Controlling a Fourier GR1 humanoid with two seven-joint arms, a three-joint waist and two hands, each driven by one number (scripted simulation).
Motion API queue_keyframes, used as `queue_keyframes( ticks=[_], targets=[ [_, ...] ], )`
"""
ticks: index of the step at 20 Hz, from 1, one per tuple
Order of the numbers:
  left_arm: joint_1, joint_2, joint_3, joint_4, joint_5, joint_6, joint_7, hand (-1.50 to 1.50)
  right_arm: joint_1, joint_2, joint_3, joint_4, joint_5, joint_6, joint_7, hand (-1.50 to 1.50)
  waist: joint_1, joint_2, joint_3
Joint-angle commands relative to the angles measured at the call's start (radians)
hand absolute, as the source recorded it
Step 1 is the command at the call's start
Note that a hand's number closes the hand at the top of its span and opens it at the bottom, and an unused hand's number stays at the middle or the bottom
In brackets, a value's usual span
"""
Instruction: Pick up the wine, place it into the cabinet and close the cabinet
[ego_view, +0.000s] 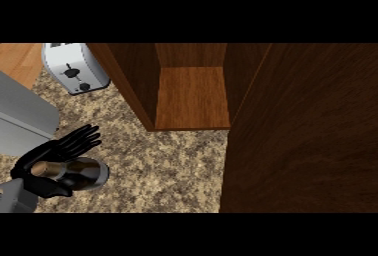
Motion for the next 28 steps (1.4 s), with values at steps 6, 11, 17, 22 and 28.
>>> queue_keyframes(
  ticks=[6, 11, 17, 22, 28],
  targets=[
    [-0.011, -0.006, -0.053, 0.066, -0.041, -0.132, -0.177, -1.5, 0.05, -0.011, -0.007, -0.128, -0.053, 0.017, 0.04, -1.5, -0.011, -0.001, 0.0],
    [0.004, -0.016, -0.082, 0.072, -0.047, -0.119, -0.221, -1.5, 0.009, 0.0, -0.018, -0.108, -0.071, -0.003, 0.068, -1.5, -0.002, -0.001, 0.0],
    [-0.001, -0.02, -0.145, 0.1, 0.002, -0.167, -0.19, 1.5, -0.051, 0.002, -0.009, -0.096, -0.047, -0.02, 0.101, -1.5, -0.003, -0.002, 0.0],
    [0.026, -0.005, -0.192, 0.007, -0.015, -0.177, -0.259, 1.5, -0.01, -0.001, -0.027, -0.083, -0.056, 0.007, 0.058, -1.5, -0.002, -0.004, -0.001],
    [0.062, 0.006, -0.175, -0.117, -0.083, 0.003, -0.396, 1.5, 0.027, 0.008, -0.036, -0.091, -0.05, 0.003, 0.049, -1.5, 0.006, -0.004, 0.0]
  ],
)
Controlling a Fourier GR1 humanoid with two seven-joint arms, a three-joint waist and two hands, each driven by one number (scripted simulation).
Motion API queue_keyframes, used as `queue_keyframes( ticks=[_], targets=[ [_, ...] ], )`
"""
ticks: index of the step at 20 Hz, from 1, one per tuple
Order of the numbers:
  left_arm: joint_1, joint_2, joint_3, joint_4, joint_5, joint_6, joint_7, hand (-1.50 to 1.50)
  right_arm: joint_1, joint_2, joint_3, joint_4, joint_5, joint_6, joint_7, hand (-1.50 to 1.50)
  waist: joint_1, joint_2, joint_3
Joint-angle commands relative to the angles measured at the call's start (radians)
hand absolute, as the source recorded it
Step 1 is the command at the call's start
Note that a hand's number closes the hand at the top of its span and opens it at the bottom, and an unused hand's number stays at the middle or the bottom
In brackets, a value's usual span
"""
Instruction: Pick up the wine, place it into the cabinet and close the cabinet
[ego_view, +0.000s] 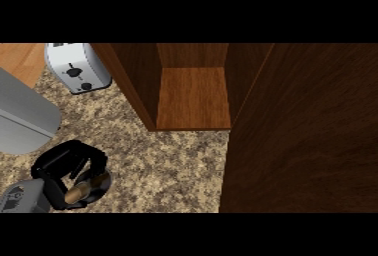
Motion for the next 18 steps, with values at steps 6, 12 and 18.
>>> queue_keyframes(
  ticks=[6, 12, 18],
  targets=[
    [0.115, -0.147, 0.252, -0.091, -0.019, 0.562, -0.151, 1.5, 0.029, 0.005, -0.02, -0.051, -0.025, -0.005, 0.005, -1.5, 0.047, -0.01, 0.006],
    [0.139, -0.255, 0.218, -0.206, -0.092, 0.734, -0.262, 1.5, 0.079, -0.022, -0.044, -0.113, -0.092, 0.037, 0.035, -1.5, 0.015, -0.003, 0.006],
    [0.183, -0.299, 0.146, -0.325, -0.009, 0.706, -0.206, 1.5, 0.079, 0.013, -0.01, -0.098, -0.061, 0.028, 0.015, -1.5, 0.017, -0.001, 0.006]
  ],
)
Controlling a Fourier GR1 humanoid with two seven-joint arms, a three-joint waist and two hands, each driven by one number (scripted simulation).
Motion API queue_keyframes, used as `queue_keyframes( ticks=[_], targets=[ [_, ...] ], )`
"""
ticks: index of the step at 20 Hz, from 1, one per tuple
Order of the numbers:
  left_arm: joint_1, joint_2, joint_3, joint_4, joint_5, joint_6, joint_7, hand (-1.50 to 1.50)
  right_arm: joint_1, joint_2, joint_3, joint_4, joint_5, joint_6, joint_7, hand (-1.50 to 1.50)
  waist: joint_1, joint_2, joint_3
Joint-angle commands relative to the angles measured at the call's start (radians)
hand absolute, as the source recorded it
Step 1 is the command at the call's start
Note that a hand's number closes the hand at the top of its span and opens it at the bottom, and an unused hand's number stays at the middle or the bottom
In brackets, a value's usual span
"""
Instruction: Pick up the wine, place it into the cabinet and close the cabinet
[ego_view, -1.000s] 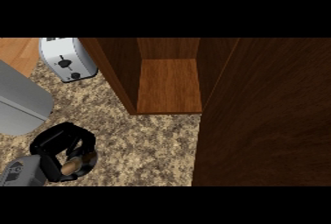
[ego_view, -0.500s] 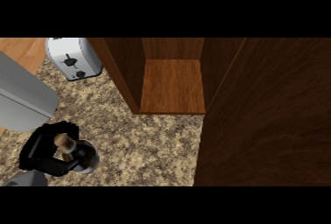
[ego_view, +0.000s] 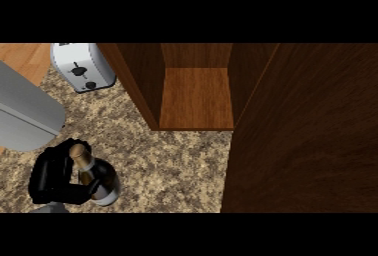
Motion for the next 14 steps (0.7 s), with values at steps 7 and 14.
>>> queue_keyframes(
  ticks=[7, 14],
  targets=[
    [0.044, -0.031, -0.222, -0.369, 0.124, 0.146, 0.326, 1.5, 0.012, 0.002, -0.038, -0.102, -0.096, 0.004, 0.05, -1.5, -0.002, 0.0, 0.001],
    [0.043, -0.031, -0.396, -0.481, 0.073, 0.284, 0.412, 1.5, 0.005, 0.001, -0.079, -0.02, -0.128, 0.037, 0.007, -1.5, -0.001, 0.002, 0.0]
  ],
)
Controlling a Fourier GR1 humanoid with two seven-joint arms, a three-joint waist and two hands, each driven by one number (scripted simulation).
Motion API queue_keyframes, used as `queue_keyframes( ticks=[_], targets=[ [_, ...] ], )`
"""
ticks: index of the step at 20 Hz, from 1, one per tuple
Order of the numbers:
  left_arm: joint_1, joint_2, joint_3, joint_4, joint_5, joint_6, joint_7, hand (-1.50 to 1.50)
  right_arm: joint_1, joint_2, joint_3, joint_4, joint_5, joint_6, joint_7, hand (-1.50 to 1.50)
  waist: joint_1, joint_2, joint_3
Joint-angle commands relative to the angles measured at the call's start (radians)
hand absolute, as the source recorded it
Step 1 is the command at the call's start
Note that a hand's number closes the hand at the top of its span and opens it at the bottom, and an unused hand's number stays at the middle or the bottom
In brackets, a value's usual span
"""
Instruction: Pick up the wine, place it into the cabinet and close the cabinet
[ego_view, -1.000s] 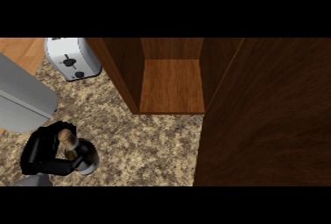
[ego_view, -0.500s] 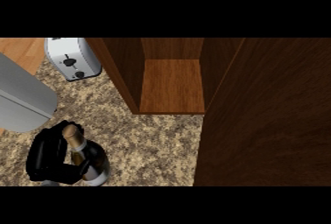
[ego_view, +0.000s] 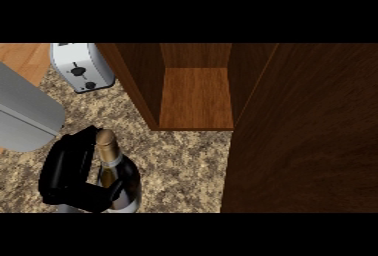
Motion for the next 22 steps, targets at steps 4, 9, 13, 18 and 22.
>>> queue_keyframes(
  ticks=[4, 9, 13, 18, 22],
  targets=[
    [-0.097, -0.001, -0.181, -0.104, 0.009, 0.184, 0.164, 1.5, 0.06, -0.025, -0.074, -0.128, -0.16, 0.035, 0.045, -1.5, -0.008, 0.0, 0.0],
    [-0.177, -0.001, -0.324, -0.04, 0.006, 0.351, 0.141, 1.5, 0.068, 0.036, 0.033, -0.073, -0.06, 0.025, -0.01, -1.5, -0.006, 0.001, 0.0],
    [-0.273, -0.001, -0.44, -0.053, -0.009, 0.519, 0.212, 1.5, 0.025, 0.028, 0.002, -0.082, -0.071, -0.002, 0.045, -1.5, -0.007, 0.001, 0.0],
    [-0.444, -0.001, -0.363, 0.027, 0.003, 0.56, 0.285, 1.5, -0.022, 0.01, -0.032, -0.081, -0.094, -0.013, 0.083, -1.5, -0.005, 0.002, -0.001],
    [-0.469, -0.001, -0.465, 0.04, -0.039, 0.708, 0.289, 1.5, 0.003, 0.025, -0.001, -0.041, -0.059, 0.011, 0.026, -1.5, -0.003, 0.001, 0.0]
  ],
)
